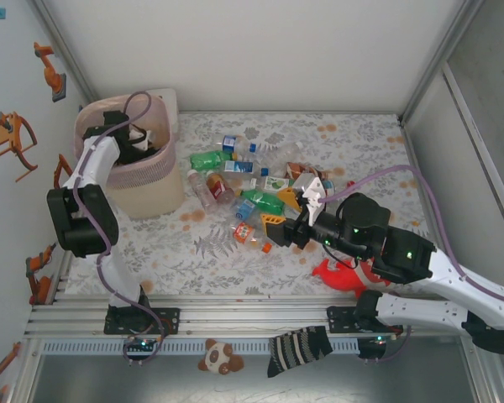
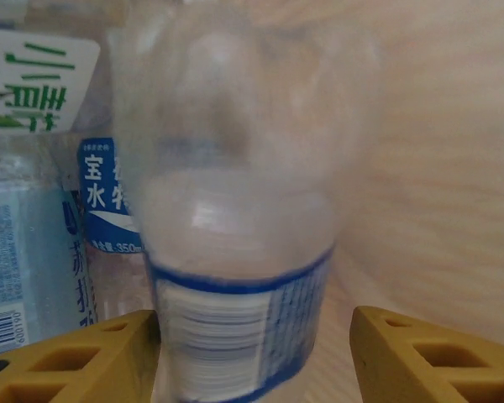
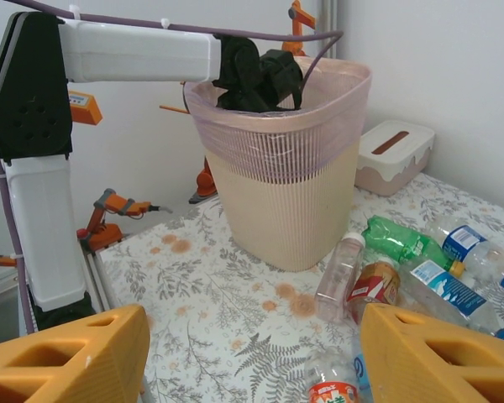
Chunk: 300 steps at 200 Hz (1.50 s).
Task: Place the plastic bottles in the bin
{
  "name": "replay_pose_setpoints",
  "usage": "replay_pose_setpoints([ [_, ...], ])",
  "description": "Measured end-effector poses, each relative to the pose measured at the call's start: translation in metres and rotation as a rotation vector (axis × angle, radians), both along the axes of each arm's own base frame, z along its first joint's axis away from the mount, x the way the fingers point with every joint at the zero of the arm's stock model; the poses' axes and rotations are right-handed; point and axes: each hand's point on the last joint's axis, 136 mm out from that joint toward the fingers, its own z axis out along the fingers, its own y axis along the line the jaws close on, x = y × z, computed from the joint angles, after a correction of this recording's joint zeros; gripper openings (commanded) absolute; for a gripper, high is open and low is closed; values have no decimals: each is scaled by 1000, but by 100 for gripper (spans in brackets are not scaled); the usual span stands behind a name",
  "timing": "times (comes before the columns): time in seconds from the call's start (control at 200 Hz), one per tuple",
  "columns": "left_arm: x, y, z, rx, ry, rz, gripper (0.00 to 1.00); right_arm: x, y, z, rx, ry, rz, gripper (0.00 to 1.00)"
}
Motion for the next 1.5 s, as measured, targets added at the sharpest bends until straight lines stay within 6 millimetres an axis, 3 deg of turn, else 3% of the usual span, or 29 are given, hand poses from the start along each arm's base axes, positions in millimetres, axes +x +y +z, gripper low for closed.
replay_pose_setpoints([
  [0.145, 1, 1, -11, 3, 16, 1, 71, 6, 1, -4, -20, 12, -29, 67],
  [0.335, 4, 5, -8, 3, -14, 15, 76, 18, -1, -9, -59, 25, -104, 67],
  [0.516, 5, 11, 11, 2, -79, 30, 77, 31, -5, -14, -105, 40, -185, 68],
  [0.736, 6, 13, 34, 1, -160, 34, 77, 45, 2, -37, -238, 81, -227, 66],
  [0.946, 5, 12, 37, -18, -187, 35, 78, 60, 15, -91, -416, 167, -217, 62],
  [1.122, 6, 15, 44, -30, -221, 47, 78, 70, 11, -153, -553, 267, -217, 60],
  [1.257, 6, 14, 57, -40, -267, 46, 78, 70, 5, -203, -663, 346, -201, 59],
  [1.502, 5, 14, 72, -42, -324, 45, 80, 68, 6, -268, -797, 426, -145, 58],
])
